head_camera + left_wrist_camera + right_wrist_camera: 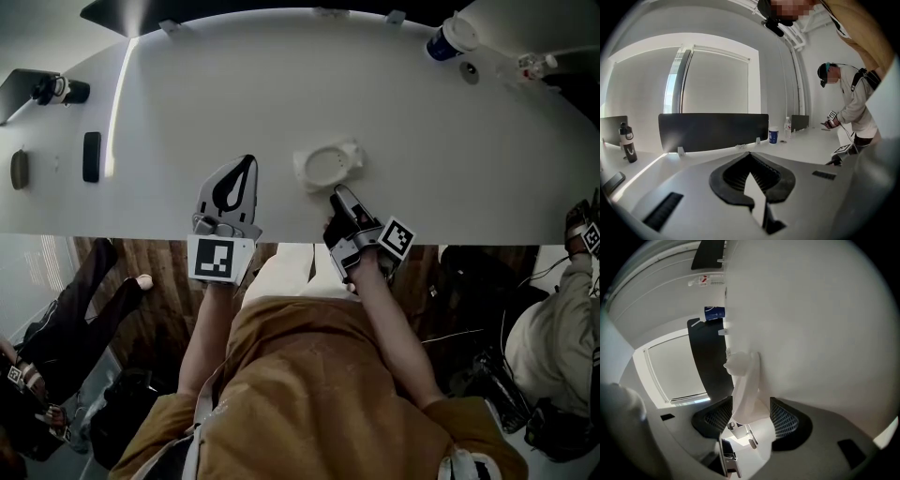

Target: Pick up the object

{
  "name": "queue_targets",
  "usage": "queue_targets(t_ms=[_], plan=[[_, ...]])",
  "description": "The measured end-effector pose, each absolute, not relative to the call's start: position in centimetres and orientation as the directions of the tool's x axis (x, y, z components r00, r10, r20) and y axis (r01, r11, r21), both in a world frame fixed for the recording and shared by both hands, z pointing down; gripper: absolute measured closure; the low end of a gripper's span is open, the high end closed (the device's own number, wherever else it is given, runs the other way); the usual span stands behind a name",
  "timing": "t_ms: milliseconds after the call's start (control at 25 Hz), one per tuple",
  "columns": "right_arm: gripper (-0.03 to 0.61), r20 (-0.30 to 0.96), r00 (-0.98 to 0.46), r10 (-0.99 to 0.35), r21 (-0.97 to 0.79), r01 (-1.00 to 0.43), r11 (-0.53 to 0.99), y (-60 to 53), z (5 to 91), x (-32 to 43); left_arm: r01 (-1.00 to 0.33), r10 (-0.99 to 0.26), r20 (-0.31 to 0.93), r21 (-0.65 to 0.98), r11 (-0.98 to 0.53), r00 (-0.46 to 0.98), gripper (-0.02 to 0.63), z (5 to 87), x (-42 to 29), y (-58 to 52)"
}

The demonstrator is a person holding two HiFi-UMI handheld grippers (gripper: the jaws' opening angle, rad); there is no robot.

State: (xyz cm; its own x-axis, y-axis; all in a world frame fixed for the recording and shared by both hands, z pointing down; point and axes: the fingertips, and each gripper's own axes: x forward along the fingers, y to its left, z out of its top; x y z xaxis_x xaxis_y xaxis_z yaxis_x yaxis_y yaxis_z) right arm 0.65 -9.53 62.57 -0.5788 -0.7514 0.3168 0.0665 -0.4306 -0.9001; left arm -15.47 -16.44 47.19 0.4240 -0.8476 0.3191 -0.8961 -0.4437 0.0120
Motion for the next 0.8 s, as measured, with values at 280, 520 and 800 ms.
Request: queue_targets(t_ms=[280,520,800], plan=[[0.344,0.308,-0.58,-0.754,-0.893,0.096,-0.439,-10.2,62.7,-0.2,-0.894,-0.843,0.325,0.016,-0.448,0.428,0.607,47.6,-15.9,-17.1],[0.344,0.302,-0.567,-0.767,-0.883,0.137,-0.449,-10.7,62.9,-0.8,-0.892,-0.839,0.33,0.024,-0.451,0.433,0.607,48.0,-16.5,-17.3],[0.344,0.299,-0.555,-0.776,-0.869,0.178,-0.461,-11.6,63.1,-1.2,-0.89,-0.835,0.333,0.026,-0.456,0.438,0.607,48.2,-16.6,-18.1]])
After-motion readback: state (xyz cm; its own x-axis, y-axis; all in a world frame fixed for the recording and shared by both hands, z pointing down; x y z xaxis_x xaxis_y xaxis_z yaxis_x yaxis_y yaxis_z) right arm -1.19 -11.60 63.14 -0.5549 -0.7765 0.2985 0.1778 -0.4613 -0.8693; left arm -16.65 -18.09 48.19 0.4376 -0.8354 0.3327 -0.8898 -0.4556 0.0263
